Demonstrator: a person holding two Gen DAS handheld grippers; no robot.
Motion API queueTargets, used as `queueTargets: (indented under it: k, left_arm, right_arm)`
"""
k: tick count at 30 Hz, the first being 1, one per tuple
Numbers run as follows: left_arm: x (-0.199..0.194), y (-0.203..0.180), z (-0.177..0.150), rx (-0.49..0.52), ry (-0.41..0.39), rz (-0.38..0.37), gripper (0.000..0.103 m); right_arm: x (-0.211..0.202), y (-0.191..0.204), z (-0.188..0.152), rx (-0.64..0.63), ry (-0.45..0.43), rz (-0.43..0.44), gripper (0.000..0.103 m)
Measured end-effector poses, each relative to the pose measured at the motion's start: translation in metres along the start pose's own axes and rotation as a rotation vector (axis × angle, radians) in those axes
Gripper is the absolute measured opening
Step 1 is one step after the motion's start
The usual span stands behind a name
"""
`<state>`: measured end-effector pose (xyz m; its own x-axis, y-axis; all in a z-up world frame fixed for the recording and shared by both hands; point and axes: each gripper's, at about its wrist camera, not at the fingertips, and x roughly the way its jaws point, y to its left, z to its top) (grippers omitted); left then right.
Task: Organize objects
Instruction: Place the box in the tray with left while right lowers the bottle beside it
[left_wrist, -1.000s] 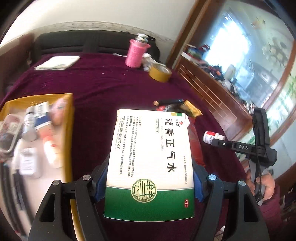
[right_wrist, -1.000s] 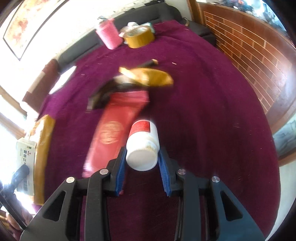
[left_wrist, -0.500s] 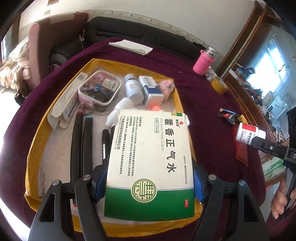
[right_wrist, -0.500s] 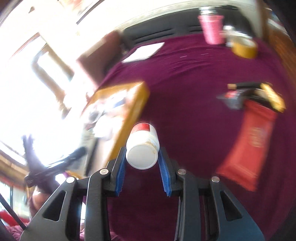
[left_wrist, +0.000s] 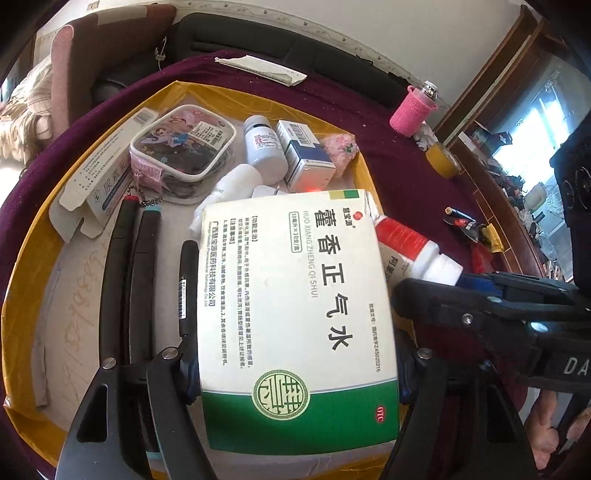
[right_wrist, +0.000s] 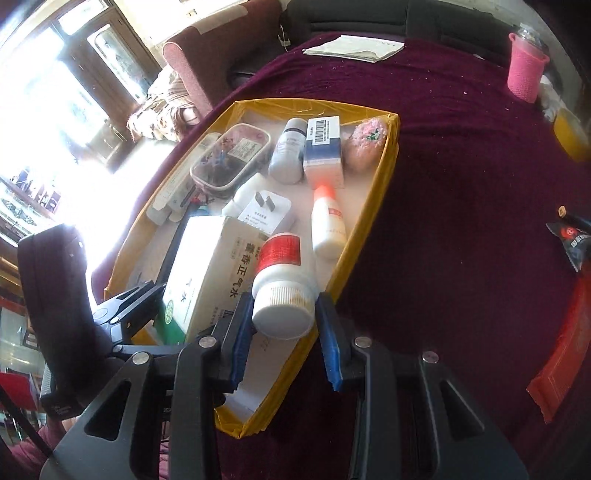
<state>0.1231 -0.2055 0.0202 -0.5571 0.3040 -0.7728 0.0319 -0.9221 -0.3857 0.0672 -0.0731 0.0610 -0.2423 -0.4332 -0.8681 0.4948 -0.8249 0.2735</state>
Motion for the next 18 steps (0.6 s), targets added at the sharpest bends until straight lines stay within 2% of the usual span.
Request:
queueTargets:
  k: [5, 9, 12, 16, 18]
  left_arm:
    - [-0.013, 0.014, -0.003, -0.044, -0.005, -0.047, 0.068]
    - [-0.027, 0.026, 0.000, -0.039, -0.030, 0.017, 0.068]
    - [-0.033, 0.033, 0.001, -0.052, -0.036, 0.033, 0.068]
    - [-0.038, 0.040, 0.002, -0.084, -0.038, -0.014, 0.069]
    - [-0.044, 0.042, 0.002, -0.092, -0.048, -0.035, 0.069]
  right_arm:
    - [0.005, 0.003, 0.013, -0.013, 0.003, -0.064, 0.031]
    - [0.008, 0.008, 0.020, -0.024, 0.012, -0.073, 0.031]
    - [0.015, 0.014, 0.023, -0.040, 0.036, -0.080, 0.031]
    - [0.032, 0.014, 0.029, -0.001, 0.067, -0.057, 0.033]
    - [0.036, 0.011, 0.034, 0.018, 0.050, -0.051, 0.033]
